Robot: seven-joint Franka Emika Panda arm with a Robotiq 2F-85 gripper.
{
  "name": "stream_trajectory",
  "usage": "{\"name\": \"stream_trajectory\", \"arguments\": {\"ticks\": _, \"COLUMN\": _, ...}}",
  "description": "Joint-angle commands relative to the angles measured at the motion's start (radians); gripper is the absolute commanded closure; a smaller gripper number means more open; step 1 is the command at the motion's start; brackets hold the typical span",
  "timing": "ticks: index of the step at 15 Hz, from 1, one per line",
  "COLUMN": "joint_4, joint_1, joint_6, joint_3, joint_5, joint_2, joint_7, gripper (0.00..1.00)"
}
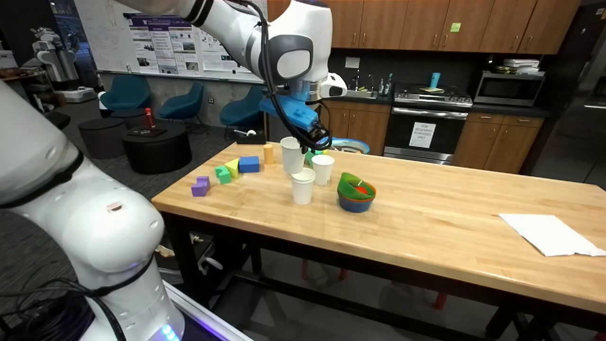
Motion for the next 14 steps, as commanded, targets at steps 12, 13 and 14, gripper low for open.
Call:
{"name": "stream_trajectory", "arguments": {"ticks": 12, "joint_4": 0.02, "joint_1": -0.009, "joint_6": 0.065, "joint_3": -0.01, "joint_5": 0.071, "joint_2": 0.074, "joint_7": -0.07, "gripper": 0.99}}
{"name": "stream_trajectory", "arguments": {"ticks": 13, "joint_4": 0.02, "joint_1": -0.009, "joint_6": 0.065, "joint_3": -0.01, "joint_5": 0.07, "joint_2": 0.074, "joint_7": -0.069, "gripper": 0.99}}
{"name": "stream_trajectory", "arguments": {"ticks": 14, "joint_4": 0.021, "joint_1": -0.01, "joint_6": 0.064, "joint_3": -0.01, "joint_5": 0.069, "joint_2": 0.076, "joint_7": -0.068, "gripper": 0.99}}
